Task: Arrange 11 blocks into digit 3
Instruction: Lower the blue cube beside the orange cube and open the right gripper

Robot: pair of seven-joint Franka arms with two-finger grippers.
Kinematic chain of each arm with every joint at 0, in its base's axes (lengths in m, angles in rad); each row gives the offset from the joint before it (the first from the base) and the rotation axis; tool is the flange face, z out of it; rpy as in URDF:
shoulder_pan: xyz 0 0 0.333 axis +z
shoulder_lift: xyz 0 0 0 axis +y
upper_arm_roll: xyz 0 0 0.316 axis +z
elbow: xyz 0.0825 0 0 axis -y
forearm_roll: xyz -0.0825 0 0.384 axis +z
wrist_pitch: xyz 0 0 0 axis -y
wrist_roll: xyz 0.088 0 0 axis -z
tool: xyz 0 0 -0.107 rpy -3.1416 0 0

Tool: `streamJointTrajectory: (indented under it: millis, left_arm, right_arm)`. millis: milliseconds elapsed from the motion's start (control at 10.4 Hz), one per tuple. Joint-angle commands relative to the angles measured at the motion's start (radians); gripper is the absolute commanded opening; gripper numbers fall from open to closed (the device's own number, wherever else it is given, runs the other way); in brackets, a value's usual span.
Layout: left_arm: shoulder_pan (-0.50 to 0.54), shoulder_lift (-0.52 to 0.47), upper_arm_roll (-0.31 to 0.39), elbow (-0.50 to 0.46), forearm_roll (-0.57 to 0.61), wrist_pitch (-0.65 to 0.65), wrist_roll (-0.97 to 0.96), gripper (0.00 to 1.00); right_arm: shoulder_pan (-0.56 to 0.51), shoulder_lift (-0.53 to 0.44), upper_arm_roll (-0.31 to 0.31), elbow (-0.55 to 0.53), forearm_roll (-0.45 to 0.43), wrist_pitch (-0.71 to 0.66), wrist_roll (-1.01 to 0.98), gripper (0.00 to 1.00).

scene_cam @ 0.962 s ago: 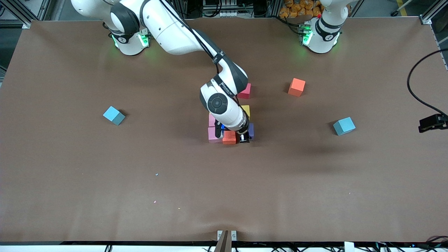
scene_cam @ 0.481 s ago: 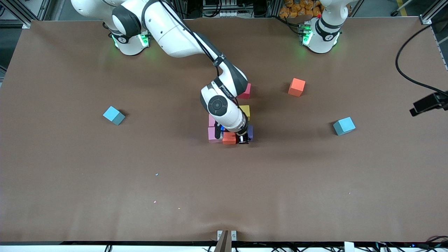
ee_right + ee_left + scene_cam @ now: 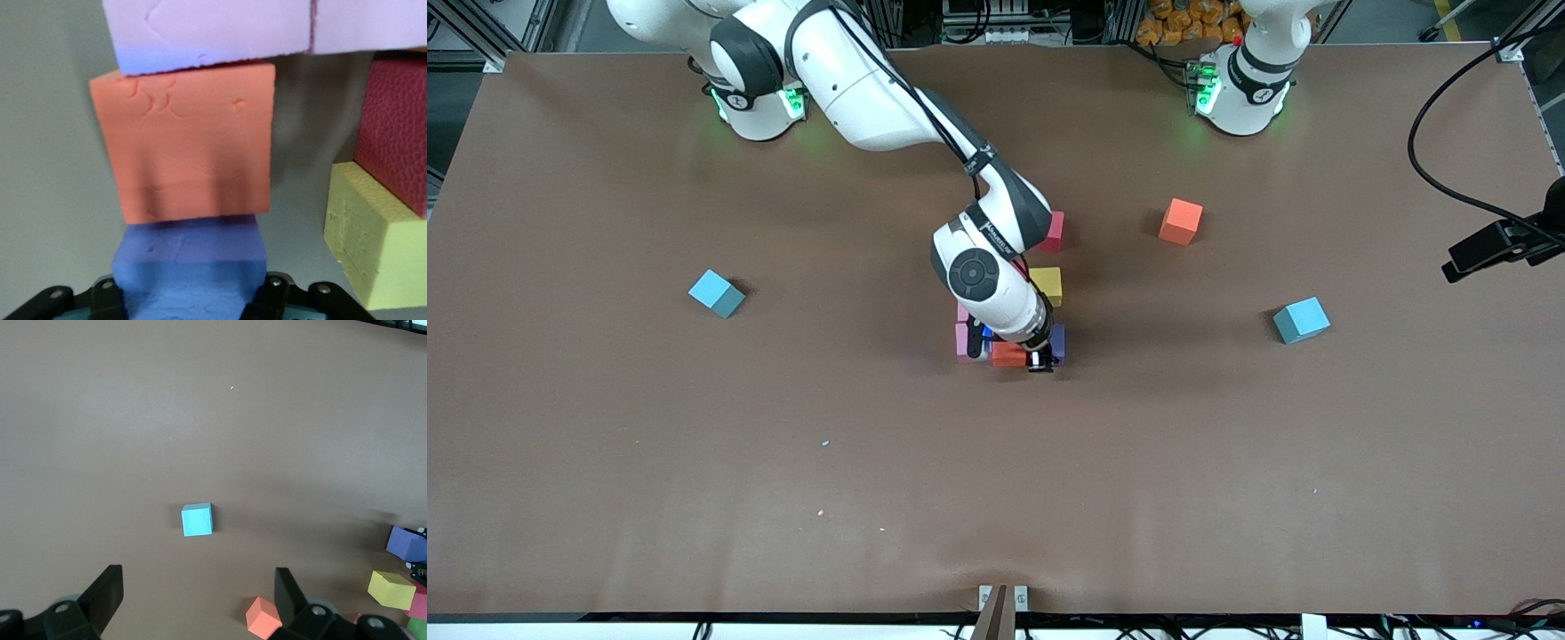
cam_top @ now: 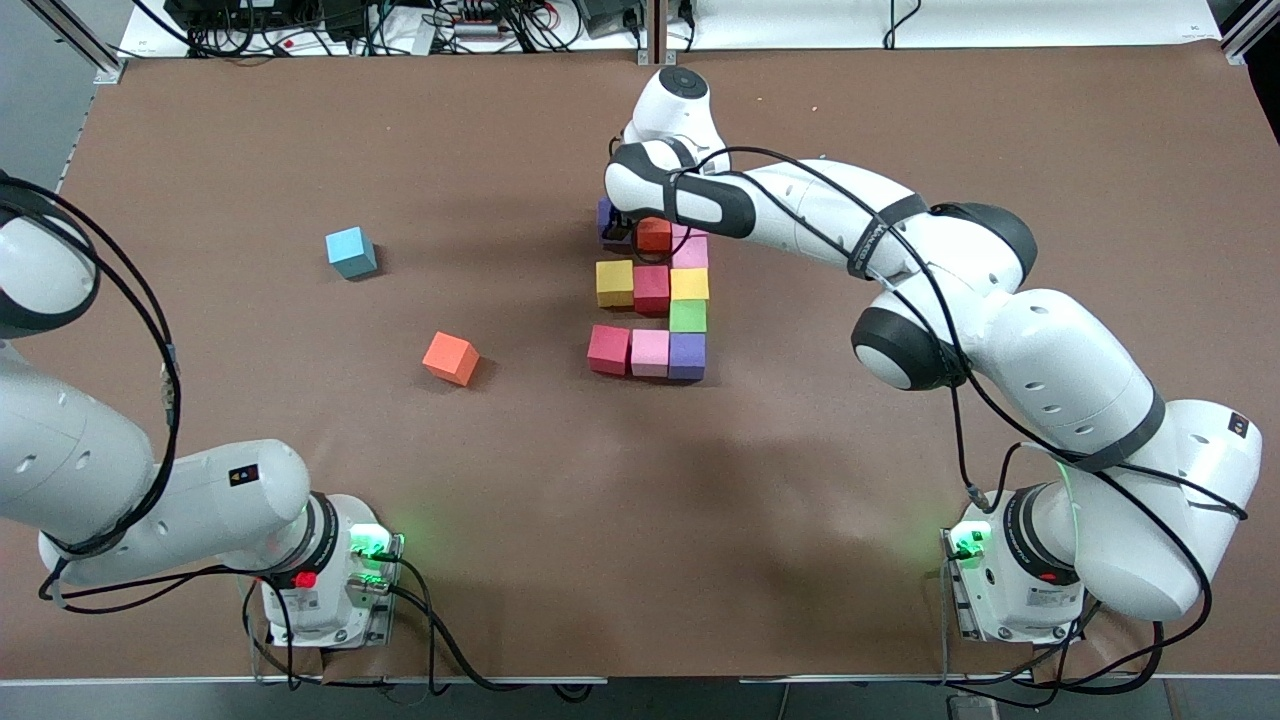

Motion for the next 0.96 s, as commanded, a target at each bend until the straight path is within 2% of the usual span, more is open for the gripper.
streamJointTrajectory:
  millis: [0,385,481,577,673,865]
  left_arm:
    - [0.007,-0.034,-0.002,-0.029,-0.018,0.014,-0.022,1.0]
    - [0.007,-0.045,-0.011,-0.044,-0.018,0.016,-0.042,1.0]
    - [0.007,-0.043,-0.011,-0.044,-0.018,0.02,-0.042,1.0]
    - [0.007,-0.043,-0.011,-0.044,-0.018,0.02,-0.042,1.0]
    - [0.008,-0.045,-0.011,-0.044,-0.018,0.02,-0.042,1.0]
    - [0.007,-0.045,-0.011,-0.044,-0.018,0.019,-0.044,1.0]
  right_arm:
    - [-0.007,0.031,0.002,0.042,0.003,0.001,-0.006,0.0]
    - [-0.003,0.045,0.003,0.036,-0.016,0.019,-0.006,0.0]
    - [-0.003,0.045,0.005,0.034,-0.032,0.019,-0.009,0.16]
    - [-0.001,0.044,0.005,0.034,-0.053,0.019,-0.022,0.84]
    - [0.007,0.041,0.005,0.032,-0.081,0.019,-0.029,1.0]
    - [0.008,0.006,0.006,0.031,-0.134,0.007,-0.031,1.0]
